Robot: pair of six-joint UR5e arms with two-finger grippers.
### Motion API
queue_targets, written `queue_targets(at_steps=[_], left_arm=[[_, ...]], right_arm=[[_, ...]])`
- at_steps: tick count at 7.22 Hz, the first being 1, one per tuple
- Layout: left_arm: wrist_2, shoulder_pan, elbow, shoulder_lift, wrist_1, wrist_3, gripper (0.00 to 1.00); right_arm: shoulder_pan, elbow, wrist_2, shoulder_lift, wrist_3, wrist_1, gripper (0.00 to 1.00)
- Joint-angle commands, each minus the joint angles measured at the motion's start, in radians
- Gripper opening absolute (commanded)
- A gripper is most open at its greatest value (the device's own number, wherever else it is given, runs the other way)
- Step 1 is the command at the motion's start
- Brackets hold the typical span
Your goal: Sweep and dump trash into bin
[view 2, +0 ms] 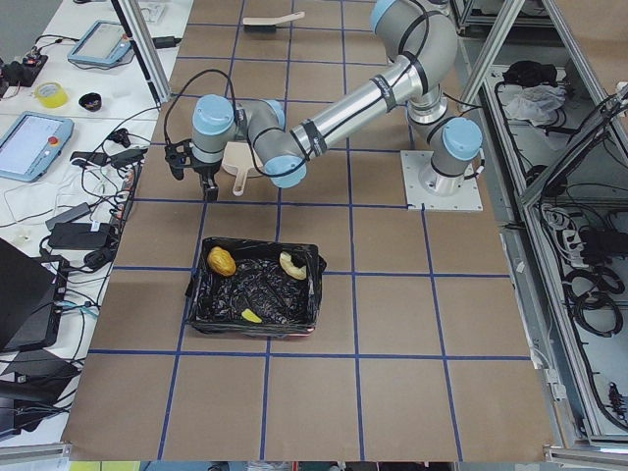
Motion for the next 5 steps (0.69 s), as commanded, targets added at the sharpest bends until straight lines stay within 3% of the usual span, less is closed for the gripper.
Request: queue_targets(at_steps=[1,4,5], left_arm=[[0.112,0.067,-0.033,-0.008,-0.001,0.331,1.00],[0.125,0.169,-0.018,0.020,-0.055,0.427,1.00],[0.126,0.204,-0.003,0.037,-0.134,0.485,1.00]], right_arm=[[0.000,-0.001,0.000,-0.003,0.000,0.000,1.00],[0.002,-0.001,0.002,-0.004,0.003,0.000,1.00],[0.002,-0.002,0.003,-0.006,0.005,0.002,1.00]])
